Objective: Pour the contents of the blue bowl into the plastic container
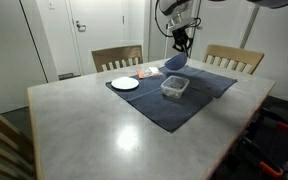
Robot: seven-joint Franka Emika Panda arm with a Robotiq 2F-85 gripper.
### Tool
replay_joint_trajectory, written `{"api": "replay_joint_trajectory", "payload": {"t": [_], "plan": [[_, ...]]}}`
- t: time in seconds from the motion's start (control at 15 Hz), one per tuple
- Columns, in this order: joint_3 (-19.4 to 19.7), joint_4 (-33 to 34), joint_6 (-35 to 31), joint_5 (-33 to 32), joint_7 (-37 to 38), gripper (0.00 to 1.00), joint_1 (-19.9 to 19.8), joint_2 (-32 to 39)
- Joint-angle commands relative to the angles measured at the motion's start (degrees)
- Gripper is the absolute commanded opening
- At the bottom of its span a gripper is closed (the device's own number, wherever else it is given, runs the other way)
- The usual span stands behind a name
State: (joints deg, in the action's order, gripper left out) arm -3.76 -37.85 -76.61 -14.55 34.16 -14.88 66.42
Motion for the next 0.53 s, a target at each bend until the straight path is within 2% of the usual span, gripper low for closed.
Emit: {"api": "replay_joint_trajectory", "payload": {"t": [0.0, 0.13, 0.47], "plan": [[-2.6, -10.0, -9.6, 6.1, 6.0, 0.01, -5.1, -3.7], [-3.1, -15.5, -17.9, 8.2, 7.5, 0.01, -7.3, -4.9], [-3.8, -26.7, -26.6, 12.5, 6.1, 0.01, -11.1, -10.7]]}}
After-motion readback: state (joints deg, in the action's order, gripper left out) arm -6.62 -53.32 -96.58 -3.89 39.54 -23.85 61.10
